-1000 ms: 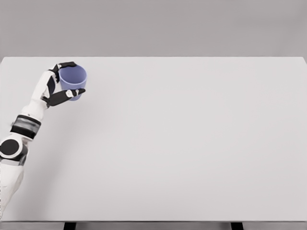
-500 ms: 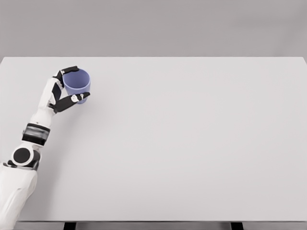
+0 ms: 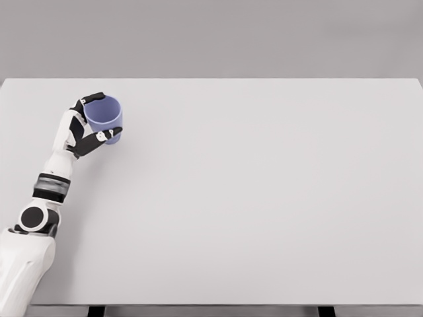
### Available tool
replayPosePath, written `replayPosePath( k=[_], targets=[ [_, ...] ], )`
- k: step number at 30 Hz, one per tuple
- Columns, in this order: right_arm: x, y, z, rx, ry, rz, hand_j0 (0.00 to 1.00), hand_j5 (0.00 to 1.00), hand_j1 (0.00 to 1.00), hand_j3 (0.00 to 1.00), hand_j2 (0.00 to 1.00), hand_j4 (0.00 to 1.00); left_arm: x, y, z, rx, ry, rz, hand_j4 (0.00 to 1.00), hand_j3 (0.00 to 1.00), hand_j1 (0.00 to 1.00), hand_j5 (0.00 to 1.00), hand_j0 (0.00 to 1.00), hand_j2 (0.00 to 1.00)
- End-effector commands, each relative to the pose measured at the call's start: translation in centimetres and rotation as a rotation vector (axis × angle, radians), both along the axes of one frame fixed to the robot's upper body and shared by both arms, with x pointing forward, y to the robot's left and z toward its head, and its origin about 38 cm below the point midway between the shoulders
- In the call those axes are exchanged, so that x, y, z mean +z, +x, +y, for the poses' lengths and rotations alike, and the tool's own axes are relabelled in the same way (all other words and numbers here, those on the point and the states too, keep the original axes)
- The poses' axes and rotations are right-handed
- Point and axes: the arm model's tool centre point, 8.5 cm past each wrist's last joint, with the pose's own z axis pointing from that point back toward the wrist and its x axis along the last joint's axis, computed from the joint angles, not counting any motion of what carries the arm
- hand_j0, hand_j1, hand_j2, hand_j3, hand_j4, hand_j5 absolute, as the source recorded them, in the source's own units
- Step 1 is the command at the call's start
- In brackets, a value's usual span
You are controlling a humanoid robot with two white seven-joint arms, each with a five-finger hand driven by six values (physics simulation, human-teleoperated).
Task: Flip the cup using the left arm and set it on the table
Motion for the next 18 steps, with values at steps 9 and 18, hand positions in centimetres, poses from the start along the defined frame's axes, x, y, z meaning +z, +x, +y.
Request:
replayPosePath(
  k=[9,18],
  targets=[
    [0.00,-0.01,0.01,0.000,0.000,0.000,1.00,1.00,1.00,1.00,1.00,1.00,-0.86,-0.39,-0.21,0.005,-0.023,0.022,0.65,0.65,0.65,0.65,0.65,0.65],
    [0.00,0.00,0.01,-0.001,0.000,0.000,1.00,1.00,1.00,1.00,1.00,1.00,-0.69,-0.43,-0.30,0.001,-0.023,0.013,0.74,0.74,0.74,0.74,0.74,0.74]
  ],
)
